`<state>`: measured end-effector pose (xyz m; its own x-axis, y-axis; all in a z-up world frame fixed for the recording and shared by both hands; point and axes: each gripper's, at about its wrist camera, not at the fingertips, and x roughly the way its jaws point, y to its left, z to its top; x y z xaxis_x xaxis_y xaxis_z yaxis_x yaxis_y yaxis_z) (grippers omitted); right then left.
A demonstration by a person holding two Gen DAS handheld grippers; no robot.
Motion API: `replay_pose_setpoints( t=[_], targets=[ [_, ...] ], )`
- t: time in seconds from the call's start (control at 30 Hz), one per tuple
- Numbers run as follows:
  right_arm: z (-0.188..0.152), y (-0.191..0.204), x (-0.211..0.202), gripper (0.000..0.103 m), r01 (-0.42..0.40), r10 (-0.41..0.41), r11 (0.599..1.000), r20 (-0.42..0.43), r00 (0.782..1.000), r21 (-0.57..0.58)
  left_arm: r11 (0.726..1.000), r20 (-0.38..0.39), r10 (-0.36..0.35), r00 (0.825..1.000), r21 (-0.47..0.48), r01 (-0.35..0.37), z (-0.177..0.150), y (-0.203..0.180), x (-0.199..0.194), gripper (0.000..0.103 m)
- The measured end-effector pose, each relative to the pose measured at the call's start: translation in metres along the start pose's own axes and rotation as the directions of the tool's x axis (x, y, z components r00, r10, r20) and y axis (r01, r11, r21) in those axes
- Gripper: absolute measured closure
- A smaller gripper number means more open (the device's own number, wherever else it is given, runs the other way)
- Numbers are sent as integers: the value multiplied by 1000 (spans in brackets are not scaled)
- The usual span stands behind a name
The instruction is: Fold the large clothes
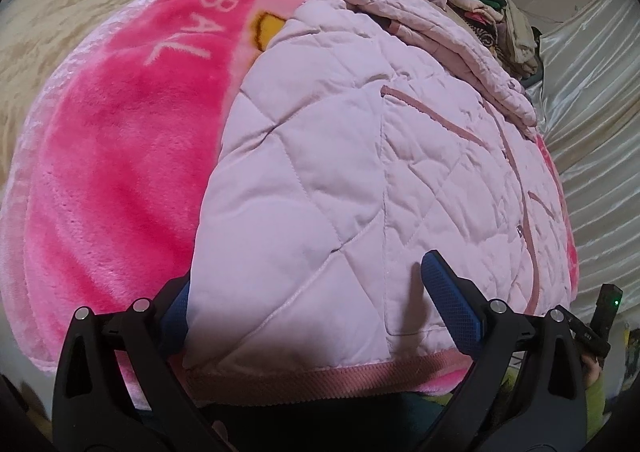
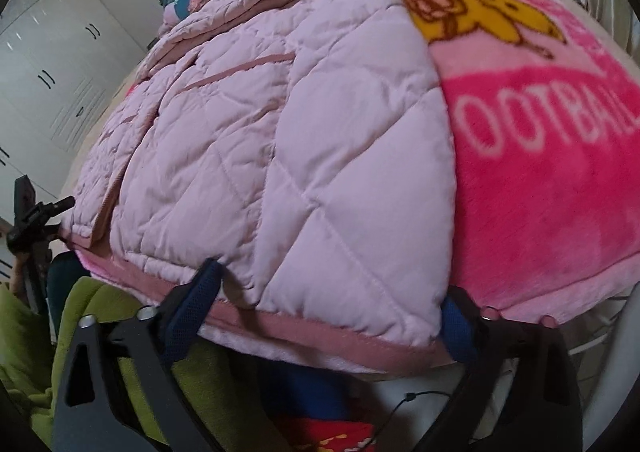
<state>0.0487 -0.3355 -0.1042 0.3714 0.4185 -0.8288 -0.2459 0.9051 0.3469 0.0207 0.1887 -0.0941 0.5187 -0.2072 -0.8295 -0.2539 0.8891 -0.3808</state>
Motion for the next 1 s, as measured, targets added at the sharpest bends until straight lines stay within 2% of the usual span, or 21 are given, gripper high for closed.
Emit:
replay_pose_setpoints(
  t=[0.07,0.13,0.17,0.27,0.4,0.47,0.5,0.57,0.6,0.63,0.67,0.7,0.73,0.83,1.0],
  targets=[
    [-2,1,-4,32,-14,14,1000,25,1000,5,1000,-2,2,1000,3,-2,1,-1,1,10],
    [-2,-1,-11,53,-37,36,999,51,998,8,1000,-4,7,1000,7,-7,1,-2,2,10],
    [-2,-3,-17,58,-44,43,999,71,997,13,1000,-2,11,1000,9,-11,1,-3,2,10],
    [-1,-10,-20,60,-95,93,995,88,992,24,999,14,19,1000,30,-20,-2,-7,-1,18],
    [-5,-18,-5,44,-111,108,992,50,993,54,998,30,37,999,52,-39,-6,-12,-2,34],
    [-6,-17,0,41,-111,108,993,47,993,52,996,38,55,998,69,-58,-8,-15,-3,41],
    [-6,-18,1,41,-107,105,993,46,993,49,993,53,79,995,88,-83,-9,-18,-5,49],
    [-7,-16,0,43,-97,94,994,53,994,49,987,73,100,992,121,-108,-12,-25,-7,57],
    [-7,-14,-1,49,-94,91,995,57,994,39,983,84,111,990,137,-122,-13,-29,-8,63],
    [-7,-11,-3,60,-91,89,996,64,994,21,981,92,117,989,145,-129,-14,-32,-9,72],
    [-6,-8,-7,66,-89,89,996,78,993,0,979,103,124,987,152,-139,-14,-34,-11,76],
    [-3,-4,-14,77,-100,101,995,99,990,-18,976,116,129,985,160,-147,-12,-37,-14,80],
    [0,-2,-21,82,-113,116,993,118,986,-29,975,120,128,984,166,-147,-11,-39,-15,83],
    [11,7,-39,85,-126,136,990,174,975,-67,969,151,123,981,194,-152,-5,-47,-23,85],
    [41,23,-75,86,-130,167,981,294,941,-142,963,212,109,971,220,-156,7,-62,-36,85]
  ],
)
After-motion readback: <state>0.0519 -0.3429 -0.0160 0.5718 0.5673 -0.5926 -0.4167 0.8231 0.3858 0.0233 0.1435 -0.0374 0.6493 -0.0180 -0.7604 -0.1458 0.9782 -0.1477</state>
